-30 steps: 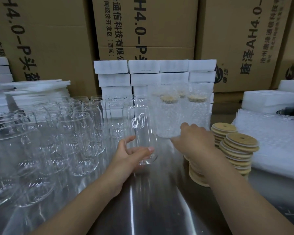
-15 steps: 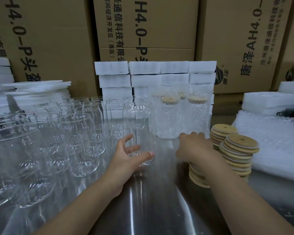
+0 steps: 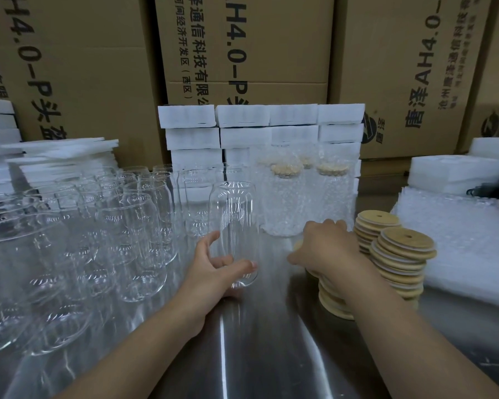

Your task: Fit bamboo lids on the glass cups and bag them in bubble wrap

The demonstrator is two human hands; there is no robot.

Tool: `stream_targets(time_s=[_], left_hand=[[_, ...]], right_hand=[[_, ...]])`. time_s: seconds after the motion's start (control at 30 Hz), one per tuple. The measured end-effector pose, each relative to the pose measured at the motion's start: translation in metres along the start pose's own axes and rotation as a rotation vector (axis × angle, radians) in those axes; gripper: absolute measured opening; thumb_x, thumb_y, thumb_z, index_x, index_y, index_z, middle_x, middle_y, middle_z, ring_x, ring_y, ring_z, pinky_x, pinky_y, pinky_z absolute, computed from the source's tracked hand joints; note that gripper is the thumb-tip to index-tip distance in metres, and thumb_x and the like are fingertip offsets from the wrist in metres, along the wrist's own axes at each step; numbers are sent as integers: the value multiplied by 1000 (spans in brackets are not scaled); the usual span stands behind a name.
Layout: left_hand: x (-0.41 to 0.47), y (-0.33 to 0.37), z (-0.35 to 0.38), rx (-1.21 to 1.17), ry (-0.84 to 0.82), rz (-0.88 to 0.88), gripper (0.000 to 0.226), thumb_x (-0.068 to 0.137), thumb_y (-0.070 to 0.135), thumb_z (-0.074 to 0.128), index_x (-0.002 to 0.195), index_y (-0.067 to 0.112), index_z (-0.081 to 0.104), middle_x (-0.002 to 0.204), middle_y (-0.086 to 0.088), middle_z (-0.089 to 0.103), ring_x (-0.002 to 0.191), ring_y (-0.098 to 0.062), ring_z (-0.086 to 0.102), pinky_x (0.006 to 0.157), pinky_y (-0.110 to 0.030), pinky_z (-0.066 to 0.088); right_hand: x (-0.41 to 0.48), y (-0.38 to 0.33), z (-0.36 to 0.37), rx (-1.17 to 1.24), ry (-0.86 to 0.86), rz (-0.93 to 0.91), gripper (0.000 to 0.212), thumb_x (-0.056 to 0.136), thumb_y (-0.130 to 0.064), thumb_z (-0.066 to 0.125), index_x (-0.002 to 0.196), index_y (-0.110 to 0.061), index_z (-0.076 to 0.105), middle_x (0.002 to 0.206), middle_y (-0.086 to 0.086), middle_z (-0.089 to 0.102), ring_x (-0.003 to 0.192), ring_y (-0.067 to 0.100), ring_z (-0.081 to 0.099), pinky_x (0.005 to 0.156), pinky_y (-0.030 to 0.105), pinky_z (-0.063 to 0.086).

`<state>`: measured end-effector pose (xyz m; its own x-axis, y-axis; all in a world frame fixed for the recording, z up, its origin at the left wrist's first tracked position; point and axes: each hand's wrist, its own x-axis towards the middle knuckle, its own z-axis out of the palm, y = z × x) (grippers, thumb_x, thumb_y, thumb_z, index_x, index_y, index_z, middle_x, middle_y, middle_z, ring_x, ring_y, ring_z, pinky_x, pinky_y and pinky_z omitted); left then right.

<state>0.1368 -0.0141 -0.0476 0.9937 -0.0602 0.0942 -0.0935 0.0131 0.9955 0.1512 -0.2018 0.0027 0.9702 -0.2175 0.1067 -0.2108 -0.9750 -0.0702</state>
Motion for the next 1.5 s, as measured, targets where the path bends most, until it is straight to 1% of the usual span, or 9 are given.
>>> stream_targets(time_s=[0.13, 0.23, 0.4, 0.5, 0.63, 0.77, 1.13, 1.33, 1.5], left_hand=[[1, -1, 0, 17, -11, 7, 95, 49, 29, 80, 132, 43, 35, 109, -14, 64, 99, -22, 66, 65, -31, 58], [3, -2, -1, 27, -12, 9, 96, 48, 29, 81, 131, 45, 36, 113, -13, 62, 96, -22, 67, 68, -34, 59], [3, -4, -4, 74, -32, 29, 99, 46, 32, 82, 131, 51, 35, 116, -4, 57, 105, -21, 63, 80, -35, 57], [2, -4, -4, 99, -57, 40, 102, 46, 31, 83, 133, 52, 34, 116, 0, 56, 102, -18, 66, 74, -29, 55], [1, -3, -3, 110, -89, 50, 102, 47, 26, 84, 133, 50, 35, 118, -1, 55, 99, -18, 67, 66, -25, 57], [1, -3, -3, 127, -110, 73, 100, 47, 26, 85, 129, 55, 36, 118, 2, 54, 100, -17, 66, 64, -21, 55], [1, -6, -3, 171, -171, 111, 95, 67, 6, 87, 133, 51, 37, 119, 2, 53, 96, -13, 65, 61, -14, 52], [0, -4, -2, 155, -185, 113, 100, 52, 19, 88, 131, 52, 37, 118, 3, 54, 95, -15, 66, 62, -15, 53], [0, -5, -2, 141, -183, 117, 97, 48, 24, 84, 128, 54, 38, 119, 1, 54, 95, -15, 67, 63, -17, 53]], right_hand=[[0, -2, -1, 128, 130, -8, 66, 81, -53, 62, 133, -19, 43, 131, 8, 45, 122, 29, 38, 87, 36, 37], [0, -5, -6, 546, 350, -52, 74, 80, -53, 67, 139, -21, 37, 136, 11, 41, 126, 29, 38, 96, 37, 37], [-5, -10, -18, 1188, 545, -137, 68, 71, -47, 79, 127, -35, 43, 125, 1, 45, 104, 12, 53, 74, 15, 42], [-7, -10, -20, 1421, 546, -156, 53, 72, -42, 80, 113, -34, 48, 119, -1, 53, 103, 9, 58, 85, 24, 51], [-7, -12, -23, 1629, 411, -104, 34, 75, -44, 76, 96, -28, 54, 96, -12, 61, 84, -1, 60, 72, 17, 50], [-7, -16, -24, 1701, 273, -114, 20, 81, -41, 69, 88, -26, 58, 102, -8, 65, 102, 17, 63, 96, 38, 48], [-17, -30, -20, 1633, 175, -324, 25, 67, -46, 62, 83, -28, 60, 97, -3, 62, 103, 26, 61, 98, 43, 45], [-14, -30, -13, 1596, 208, -383, 20, 81, -39, 67, 91, -23, 59, 86, -10, 60, 70, -3, 54, 60, 8, 45], [-13, -31, -11, 1572, 220, -399, 6, 89, -29, 62, 85, -27, 58, 82, -13, 58, 68, -2, 52, 56, 5, 41]])
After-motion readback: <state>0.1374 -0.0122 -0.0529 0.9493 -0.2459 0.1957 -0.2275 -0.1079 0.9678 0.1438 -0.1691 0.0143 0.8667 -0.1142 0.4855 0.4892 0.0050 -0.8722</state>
